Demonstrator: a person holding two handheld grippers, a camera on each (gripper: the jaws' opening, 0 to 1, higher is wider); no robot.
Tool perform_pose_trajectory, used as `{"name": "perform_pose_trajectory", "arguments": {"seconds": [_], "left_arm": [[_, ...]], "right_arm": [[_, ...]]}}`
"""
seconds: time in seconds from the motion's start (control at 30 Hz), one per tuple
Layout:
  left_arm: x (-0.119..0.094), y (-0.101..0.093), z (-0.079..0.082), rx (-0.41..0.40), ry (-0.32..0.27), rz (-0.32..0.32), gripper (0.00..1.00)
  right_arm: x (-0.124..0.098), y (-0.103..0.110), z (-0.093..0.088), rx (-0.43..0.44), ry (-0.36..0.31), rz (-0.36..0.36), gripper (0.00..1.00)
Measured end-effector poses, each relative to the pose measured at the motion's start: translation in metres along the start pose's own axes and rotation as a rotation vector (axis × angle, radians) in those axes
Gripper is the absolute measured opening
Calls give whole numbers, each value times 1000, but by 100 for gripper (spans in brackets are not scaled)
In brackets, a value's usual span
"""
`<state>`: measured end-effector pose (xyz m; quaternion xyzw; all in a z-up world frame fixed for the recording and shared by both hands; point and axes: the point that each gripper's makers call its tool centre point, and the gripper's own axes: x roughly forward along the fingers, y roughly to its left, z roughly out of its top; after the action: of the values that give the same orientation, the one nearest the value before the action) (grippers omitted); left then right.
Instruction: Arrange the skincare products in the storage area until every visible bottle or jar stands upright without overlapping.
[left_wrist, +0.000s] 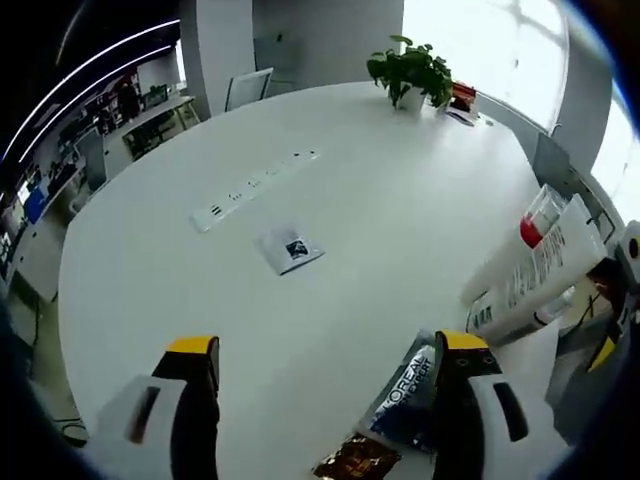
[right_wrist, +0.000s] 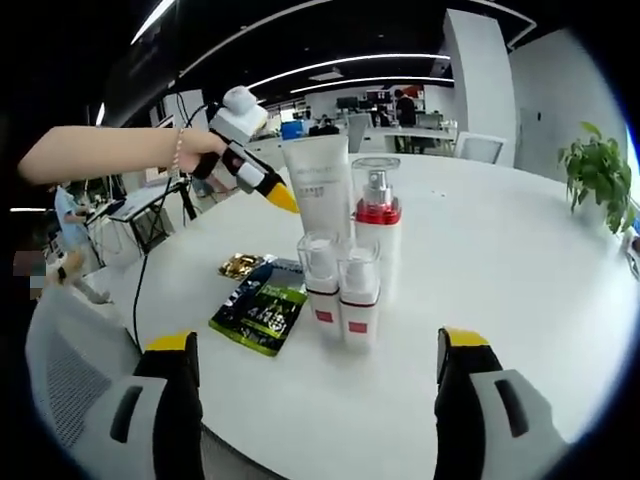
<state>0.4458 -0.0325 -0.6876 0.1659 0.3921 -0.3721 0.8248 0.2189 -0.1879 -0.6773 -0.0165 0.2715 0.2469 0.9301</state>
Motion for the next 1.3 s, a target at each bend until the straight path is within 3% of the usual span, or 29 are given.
{"name": "perform_pose_trajectory", "arguments": {"seconds": [0.2,0.33,0.57,0.73,0.87,1.03,1.13,1.3], "left_arm": [[12,10,4,-2,36,-5,86],[10,7,1,-2,63,-8,87],[29,18,6,-12,93,-13,88],[34,14,1,-26,128,-14,88],[56,22,6,-63,152,-23,89],[59,15,7,-95,168,-18,90],[73,29,14,-148,174,20,94],[87,32,19,-210,178,45,93]], "right_arm": [[1,0,-2,8,10,1,99],[1,0,-3,11,12,1,99],[1,-2,-4,23,15,-3,99],[0,-4,-4,33,15,-9,98],[1,-5,-4,30,19,-11,98],[1,-5,-5,30,22,-12,98],[1,-5,-5,35,22,-11,98],[1,-6,-6,38,26,-14,98]]}}
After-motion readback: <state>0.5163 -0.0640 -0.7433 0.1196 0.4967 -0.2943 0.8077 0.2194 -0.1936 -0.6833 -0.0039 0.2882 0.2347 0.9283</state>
